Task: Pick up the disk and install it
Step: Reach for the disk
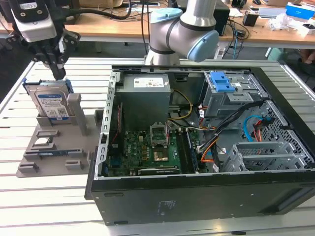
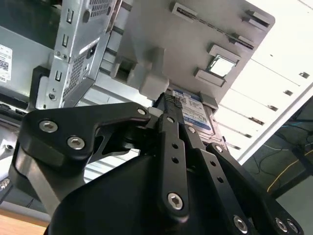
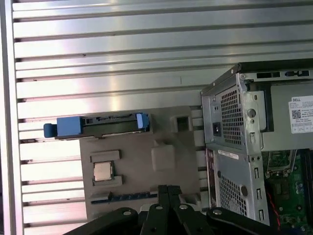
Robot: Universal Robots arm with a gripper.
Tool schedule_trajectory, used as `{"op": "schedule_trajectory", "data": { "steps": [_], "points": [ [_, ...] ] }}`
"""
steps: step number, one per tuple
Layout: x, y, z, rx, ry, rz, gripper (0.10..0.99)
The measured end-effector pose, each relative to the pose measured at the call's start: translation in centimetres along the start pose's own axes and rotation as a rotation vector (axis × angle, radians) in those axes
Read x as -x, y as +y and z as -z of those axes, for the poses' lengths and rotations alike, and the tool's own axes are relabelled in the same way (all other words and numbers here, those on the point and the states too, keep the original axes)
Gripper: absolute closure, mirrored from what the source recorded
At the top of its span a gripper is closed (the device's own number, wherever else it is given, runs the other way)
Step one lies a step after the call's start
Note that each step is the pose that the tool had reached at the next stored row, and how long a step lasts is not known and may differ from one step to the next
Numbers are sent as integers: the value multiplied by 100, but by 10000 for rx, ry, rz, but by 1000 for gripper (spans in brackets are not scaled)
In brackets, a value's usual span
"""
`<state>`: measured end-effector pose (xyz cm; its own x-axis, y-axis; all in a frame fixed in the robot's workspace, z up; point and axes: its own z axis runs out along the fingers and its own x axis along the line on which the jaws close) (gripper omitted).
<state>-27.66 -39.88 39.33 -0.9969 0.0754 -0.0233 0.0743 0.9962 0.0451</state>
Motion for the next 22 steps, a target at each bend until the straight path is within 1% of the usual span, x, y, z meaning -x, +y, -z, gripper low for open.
{"op": "schedule_trajectory", "data": {
  "steps": [4,5,11,12,14,19,22],
  "points": [
    [-128,-10,3,0,0,2,984],
    [-174,-13,5,0,0,2,984],
    [-333,-25,9,-1,0,1,984],
    [-383,-29,10,0,1,2,984],
    [-447,-34,12,0,0,2,984],
    [-698,-52,18,0,0,2,984],
    [-876,-65,23,0,0,0,984]
  ]
}}
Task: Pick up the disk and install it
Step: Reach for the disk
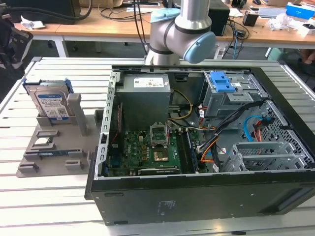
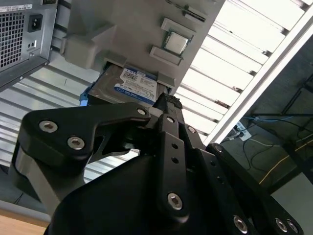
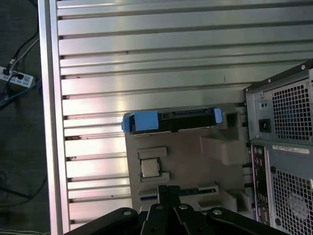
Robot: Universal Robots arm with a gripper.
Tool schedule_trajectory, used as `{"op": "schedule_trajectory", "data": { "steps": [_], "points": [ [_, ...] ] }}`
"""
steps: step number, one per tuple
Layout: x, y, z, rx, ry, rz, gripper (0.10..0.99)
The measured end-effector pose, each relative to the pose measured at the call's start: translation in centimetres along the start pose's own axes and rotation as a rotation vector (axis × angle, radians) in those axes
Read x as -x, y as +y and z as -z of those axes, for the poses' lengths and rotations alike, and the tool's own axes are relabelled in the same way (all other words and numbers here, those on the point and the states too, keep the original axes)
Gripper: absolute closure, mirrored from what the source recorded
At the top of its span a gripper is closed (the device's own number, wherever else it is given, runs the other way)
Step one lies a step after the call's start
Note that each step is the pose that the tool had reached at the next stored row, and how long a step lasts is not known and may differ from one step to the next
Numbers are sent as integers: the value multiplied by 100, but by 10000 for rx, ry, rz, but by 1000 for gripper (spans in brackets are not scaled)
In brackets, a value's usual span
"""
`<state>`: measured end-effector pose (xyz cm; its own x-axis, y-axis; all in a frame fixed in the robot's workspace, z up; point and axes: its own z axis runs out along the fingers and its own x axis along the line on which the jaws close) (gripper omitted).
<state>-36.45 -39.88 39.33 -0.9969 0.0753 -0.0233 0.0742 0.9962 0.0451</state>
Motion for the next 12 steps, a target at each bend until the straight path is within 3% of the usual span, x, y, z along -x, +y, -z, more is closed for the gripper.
{"op": "schedule_trajectory", "data": {
  "steps": [2,9,12],
  "points": [
    [-98,-8,3,0,0,1,984],
    [-322,-25,8,0,0,1,984],
    [-324,-25,8,-1,0,2,984]
  ]
}}
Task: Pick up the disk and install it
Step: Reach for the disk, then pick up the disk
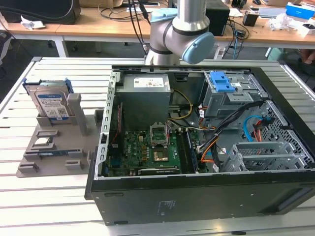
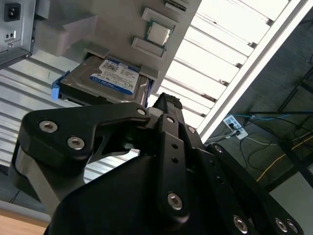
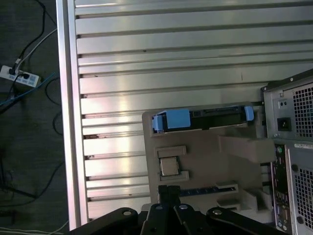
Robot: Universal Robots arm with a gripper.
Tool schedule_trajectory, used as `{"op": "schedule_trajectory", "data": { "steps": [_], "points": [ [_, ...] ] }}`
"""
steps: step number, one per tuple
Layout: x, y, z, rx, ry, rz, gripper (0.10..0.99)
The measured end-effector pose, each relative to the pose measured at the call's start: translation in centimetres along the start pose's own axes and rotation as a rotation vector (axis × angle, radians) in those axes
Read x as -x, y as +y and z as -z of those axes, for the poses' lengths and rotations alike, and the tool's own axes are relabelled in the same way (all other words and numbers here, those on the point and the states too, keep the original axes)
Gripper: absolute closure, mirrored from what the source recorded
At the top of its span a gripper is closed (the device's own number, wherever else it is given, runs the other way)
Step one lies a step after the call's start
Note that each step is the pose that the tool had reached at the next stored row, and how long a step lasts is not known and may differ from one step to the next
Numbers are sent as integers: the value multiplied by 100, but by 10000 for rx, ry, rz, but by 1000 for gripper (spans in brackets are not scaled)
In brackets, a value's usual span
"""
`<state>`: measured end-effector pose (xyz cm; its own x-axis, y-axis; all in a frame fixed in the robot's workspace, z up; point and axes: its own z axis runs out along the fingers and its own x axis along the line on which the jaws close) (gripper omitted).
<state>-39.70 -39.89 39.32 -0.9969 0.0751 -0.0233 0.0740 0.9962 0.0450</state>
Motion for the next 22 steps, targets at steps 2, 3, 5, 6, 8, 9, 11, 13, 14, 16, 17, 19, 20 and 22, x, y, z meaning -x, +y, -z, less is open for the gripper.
{"op": "schedule_trajectory", "data": {
  "steps": [2,3,5,6,8,9,11,13,14,16,17,19,20,22],
  "points": [
    [-2,0,0,0,0,-1,984],
    [-2,0,0,0,0,-2,984],
    [-2,0,0,0,0,-1,984],
    [-2,0,0,0,0,-2,984],
    [-2,0,0,1,0,-2,984],
    [-2,0,0,1,0,-2,984],
    [-1,0,0,0,0,-1,984],
    [-1,0,0,1,1,25,984],
    [-1,0,0,5,8,179,984],
    [-1,0,0,16,30,662,984],
    [-1,0,0,20,37,812,984],
    [-1,0,0,26,49,1091,984],
    [-1,0,0,29,55,1227,984],
    [-1,0,0,37,72,1593,984]
  ]
}}
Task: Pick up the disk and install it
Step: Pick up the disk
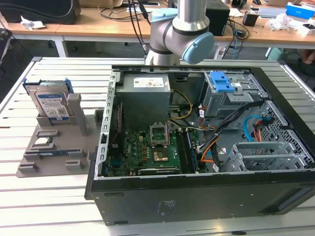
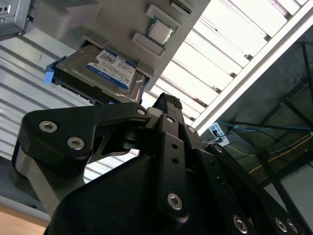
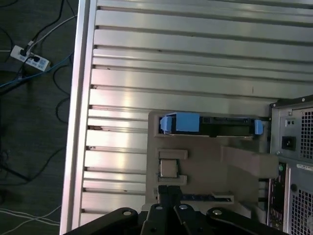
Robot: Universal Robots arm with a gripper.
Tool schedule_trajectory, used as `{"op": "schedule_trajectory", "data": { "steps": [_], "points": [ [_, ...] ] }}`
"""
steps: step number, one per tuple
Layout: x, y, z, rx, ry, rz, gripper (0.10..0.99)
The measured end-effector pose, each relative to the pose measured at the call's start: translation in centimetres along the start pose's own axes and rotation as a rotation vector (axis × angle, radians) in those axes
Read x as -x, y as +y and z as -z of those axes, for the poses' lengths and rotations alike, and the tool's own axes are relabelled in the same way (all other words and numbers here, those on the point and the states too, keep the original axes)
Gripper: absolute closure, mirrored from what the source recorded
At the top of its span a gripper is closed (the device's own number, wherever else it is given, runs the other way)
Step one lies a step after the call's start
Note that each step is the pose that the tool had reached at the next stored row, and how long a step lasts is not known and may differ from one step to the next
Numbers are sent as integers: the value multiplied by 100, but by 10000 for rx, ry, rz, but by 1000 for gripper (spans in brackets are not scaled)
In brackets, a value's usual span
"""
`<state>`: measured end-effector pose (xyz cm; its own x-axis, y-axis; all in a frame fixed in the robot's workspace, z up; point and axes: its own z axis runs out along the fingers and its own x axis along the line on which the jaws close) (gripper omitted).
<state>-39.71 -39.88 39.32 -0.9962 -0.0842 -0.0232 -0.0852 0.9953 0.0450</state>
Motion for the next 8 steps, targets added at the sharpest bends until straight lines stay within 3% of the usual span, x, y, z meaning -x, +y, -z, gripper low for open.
{"op": "schedule_trajectory", "data": {
  "steps": [8],
  "points": [
    [0,0,0,28,54,1207,984]
  ]
}}
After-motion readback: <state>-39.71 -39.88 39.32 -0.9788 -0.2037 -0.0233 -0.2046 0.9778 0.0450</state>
